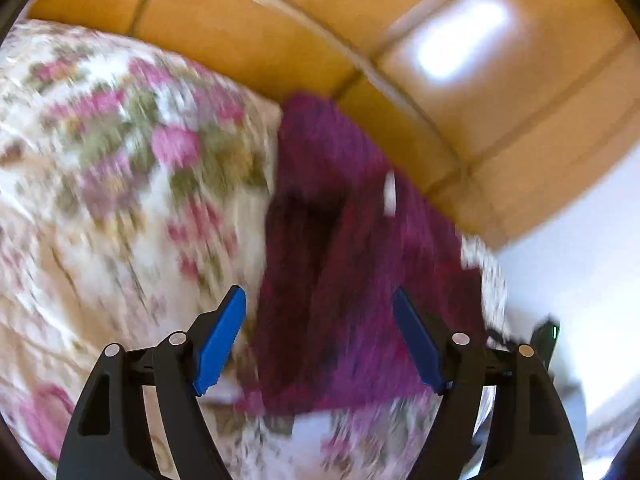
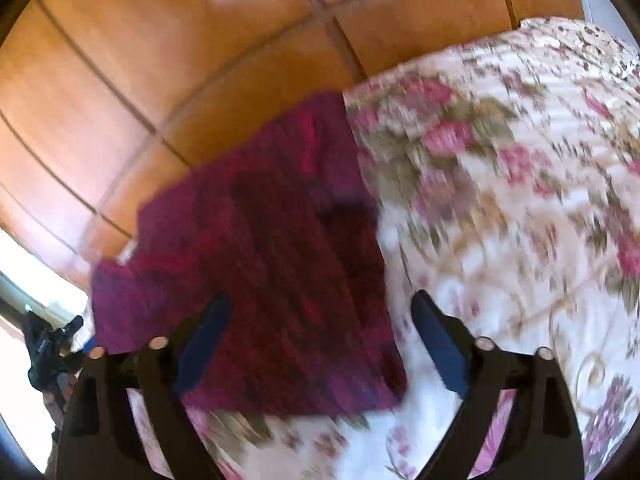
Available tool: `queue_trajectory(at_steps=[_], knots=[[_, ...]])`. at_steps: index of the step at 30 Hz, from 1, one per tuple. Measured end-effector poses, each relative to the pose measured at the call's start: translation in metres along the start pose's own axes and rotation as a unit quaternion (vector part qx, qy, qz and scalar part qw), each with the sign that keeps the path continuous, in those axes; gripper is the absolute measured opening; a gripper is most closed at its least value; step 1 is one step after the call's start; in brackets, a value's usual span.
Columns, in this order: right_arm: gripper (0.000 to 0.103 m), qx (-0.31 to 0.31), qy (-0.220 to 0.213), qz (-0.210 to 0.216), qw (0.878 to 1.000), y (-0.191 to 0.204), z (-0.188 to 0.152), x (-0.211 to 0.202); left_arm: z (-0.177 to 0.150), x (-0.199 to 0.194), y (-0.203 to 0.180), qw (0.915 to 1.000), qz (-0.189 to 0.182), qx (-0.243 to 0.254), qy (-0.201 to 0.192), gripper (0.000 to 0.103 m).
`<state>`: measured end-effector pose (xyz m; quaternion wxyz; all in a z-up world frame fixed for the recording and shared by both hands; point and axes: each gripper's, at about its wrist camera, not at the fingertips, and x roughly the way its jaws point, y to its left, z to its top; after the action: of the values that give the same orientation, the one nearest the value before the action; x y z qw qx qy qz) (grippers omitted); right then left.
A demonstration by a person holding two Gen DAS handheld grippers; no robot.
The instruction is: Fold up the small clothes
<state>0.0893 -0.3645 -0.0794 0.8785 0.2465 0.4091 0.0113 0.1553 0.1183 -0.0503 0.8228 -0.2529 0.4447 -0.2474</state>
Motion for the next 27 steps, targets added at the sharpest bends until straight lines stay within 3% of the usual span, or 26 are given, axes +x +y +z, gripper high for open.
queue_trajectory(at_steps=[2, 3, 6, 7, 10, 16, 20, 27], knots=[[0.069, -0.003, 0.012, -0.009, 1.000, -0.001, -0.015, 0.009, -0.018, 0.012, -0.001, 0.9996, -0.003, 0.012, 0.023, 0.075], [0.068, -0.002, 0.007, -0.012, 1.000, -0.003, -0.019, 0.011, -0.028, 0.019, -0.001, 0.9994, 0.005, 0.019, 0.028, 0.075], [0.052, 0.011, 0.002, -0.014, 1.000, -0.005, -0.021, 0.010, -0.035, 0.032, 0.002, 0.9986, 0.040, 0.011, 0.033, 0.042], [0.040, 0.018, 0.001, -0.006, 1.000, -0.005, -0.020, 0.006, -0.036, 0.027, 0.004, 0.9988, 0.037, -0.003, 0.032, 0.031], [0.029, 0.012, -0.008, -0.002, 1.000, 0.003, -0.019, -0.011, -0.035, 0.009, 0.005, 0.9993, 0.031, -0.011, 0.019, 0.016], [0.026, 0.008, -0.018, 0.025, 1.000, 0.016, -0.033, -0.042, -0.046, -0.027, -0.006, 0.9995, 0.029, 0.008, 0.009, 0.012], [0.026, 0.012, -0.002, 0.041, 0.999, 0.015, -0.055, -0.059, -0.063, -0.050, -0.007, 0.9998, 0.019, 0.000, 0.011, 0.012], [0.025, 0.002, 0.053, 0.038, 0.998, 0.001, -0.117, -0.094, -0.135, -0.091, -0.010, 0.9985, 0.020, -0.012, 0.049, 0.012]])
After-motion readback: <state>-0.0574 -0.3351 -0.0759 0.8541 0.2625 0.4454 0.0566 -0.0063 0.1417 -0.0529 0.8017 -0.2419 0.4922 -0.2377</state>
